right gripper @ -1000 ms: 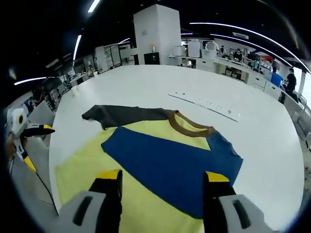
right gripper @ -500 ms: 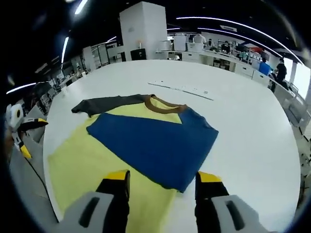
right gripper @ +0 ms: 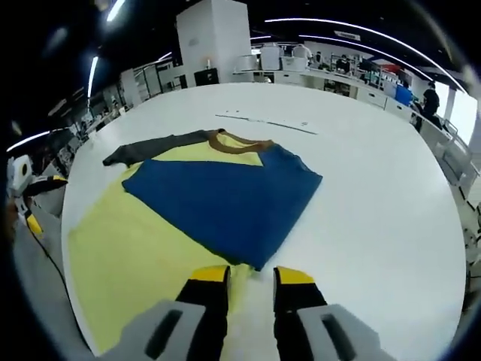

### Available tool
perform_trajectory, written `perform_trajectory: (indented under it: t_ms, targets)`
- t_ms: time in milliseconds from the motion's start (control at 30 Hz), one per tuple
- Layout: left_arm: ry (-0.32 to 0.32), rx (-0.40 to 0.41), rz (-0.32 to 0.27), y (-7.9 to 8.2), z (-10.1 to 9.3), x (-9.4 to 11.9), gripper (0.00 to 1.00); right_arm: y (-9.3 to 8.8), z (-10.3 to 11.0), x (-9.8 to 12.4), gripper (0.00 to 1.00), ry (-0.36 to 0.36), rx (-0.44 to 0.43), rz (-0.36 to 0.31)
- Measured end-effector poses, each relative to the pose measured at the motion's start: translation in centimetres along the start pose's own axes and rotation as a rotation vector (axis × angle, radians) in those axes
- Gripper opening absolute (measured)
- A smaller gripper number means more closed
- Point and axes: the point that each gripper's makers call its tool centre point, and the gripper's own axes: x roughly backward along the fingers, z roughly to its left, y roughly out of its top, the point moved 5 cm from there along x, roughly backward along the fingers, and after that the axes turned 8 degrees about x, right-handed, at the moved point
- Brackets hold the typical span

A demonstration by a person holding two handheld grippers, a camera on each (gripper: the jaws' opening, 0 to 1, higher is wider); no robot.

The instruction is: Fold the garment on the visible template until the final outline fits inside the template.

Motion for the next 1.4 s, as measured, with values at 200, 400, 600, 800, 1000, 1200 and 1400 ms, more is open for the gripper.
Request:
perform_trajectory:
  t_ms: [200,400,600,800,1000,1200,1400]
  targets:
    - [0.005,0.003,0.007,-0.1,0.1,0.0,0.97,0.0,-0.2,-0.4,0.15,0.010,-0.038,-0.016]
    - [0.012,0.003,0.000,0.1,0.3,0.1,0.97,0.0,-0.5,-0.8,0.11,0.015,-0.105,-0.027]
    - [0.014,-0.001,0.006,-0.1,0.3,0.1,0.97,-0.2,-0.7,-1.3,0.05,0.013,-0.233,-0.053]
    - [0.015,-0.007,0.014,-0.2,0.4,0.1,0.97,0.1,-0.6,-1.4,0.00,0.001,-0.241,-0.055]
    - [0.021,0.001,0.004,-0.2,0.7,0.3,0.96,0.5,-0.9,-0.7,0.00,-0.020,-0.250,-0.079]
    - [0.021,-0.002,0.006,-0.4,0.6,0.4,0.96,0.9,-1.1,-0.3,0.00,-0.007,-0.272,-0.091]
    - [0.024,-0.005,0.007,-0.4,0.7,0.4,0.96,1.1,-1.6,0.0,0.00,-0.018,-0.271,-0.112]
